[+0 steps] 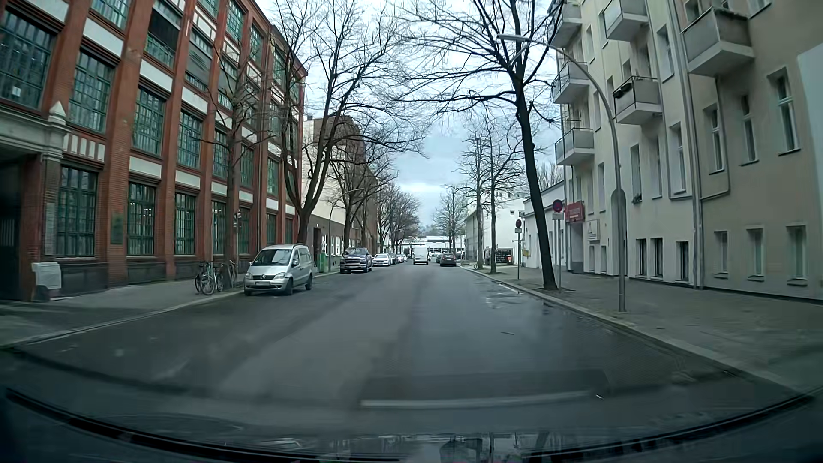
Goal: Follow the waypoints while adhering to traffic rules and regulations
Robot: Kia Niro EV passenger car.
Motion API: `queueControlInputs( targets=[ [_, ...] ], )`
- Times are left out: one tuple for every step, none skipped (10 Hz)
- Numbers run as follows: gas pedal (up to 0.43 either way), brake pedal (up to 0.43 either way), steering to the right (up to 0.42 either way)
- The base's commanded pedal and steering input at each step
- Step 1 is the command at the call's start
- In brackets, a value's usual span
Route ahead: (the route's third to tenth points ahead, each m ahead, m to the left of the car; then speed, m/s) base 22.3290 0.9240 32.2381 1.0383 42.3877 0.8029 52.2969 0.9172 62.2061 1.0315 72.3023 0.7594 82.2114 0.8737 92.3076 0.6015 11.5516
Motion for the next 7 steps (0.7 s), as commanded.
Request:
queueControlInputs(
  targets=[
    [0.0, 0.012, 0.002],
    [0.0, 0.012, 0.002],
    [0.0, 0.012, 0.002],
    [0.0, 0.012, 0.002],
    [0.0, 0.012, 0.002],
    [0.0, 0.012, 0.002],
    [0.0, 0.012, 0.002]
  ],
)
